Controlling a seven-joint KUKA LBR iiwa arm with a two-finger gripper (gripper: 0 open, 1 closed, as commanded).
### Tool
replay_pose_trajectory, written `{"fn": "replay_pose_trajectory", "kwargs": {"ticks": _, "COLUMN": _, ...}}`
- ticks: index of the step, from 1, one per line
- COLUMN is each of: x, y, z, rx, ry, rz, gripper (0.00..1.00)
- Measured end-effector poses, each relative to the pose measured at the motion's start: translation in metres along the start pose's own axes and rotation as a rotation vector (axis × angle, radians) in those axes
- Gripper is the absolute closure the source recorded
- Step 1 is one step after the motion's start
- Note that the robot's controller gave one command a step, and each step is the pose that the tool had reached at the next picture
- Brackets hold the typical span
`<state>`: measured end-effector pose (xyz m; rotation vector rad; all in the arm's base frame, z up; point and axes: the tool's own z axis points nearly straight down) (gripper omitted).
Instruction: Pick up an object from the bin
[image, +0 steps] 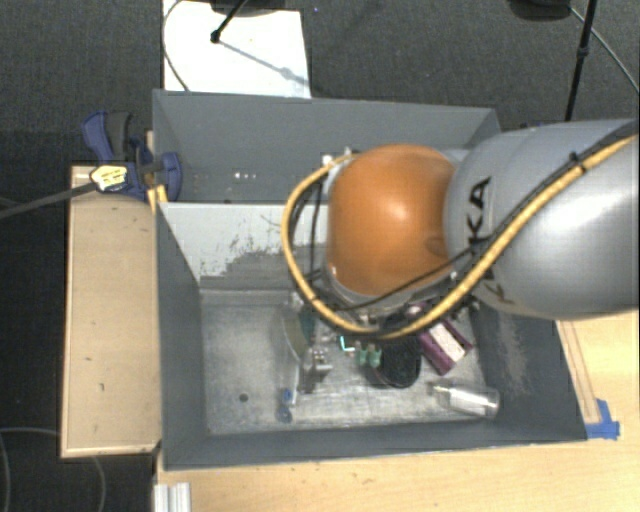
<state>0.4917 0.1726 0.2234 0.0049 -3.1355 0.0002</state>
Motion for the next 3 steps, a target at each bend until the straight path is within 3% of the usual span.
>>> {"fn": "replay_pose_trajectory", "kwargs": {"ticks": 1, "x": -0.039, "y": -0.070, "z": 0.134, "rx": -0.009, "ry": -0.028, "rz": -0.154, "gripper": 0.00}}
{"fn": "replay_pose_trajectory", "kwargs": {"ticks": 2, "x": -0.045, "y": -0.070, "z": 0.127, "rx": -0.009, "ry": -0.051, "rz": -0.146, "gripper": 1.00}}
{"fn": "replay_pose_trajectory", "kwargs": {"ticks": 3, "x": -0.054, "y": -0.062, "z": 0.012, "rx": -0.001, "ry": -0.018, "rz": -0.156, "gripper": 1.00}}
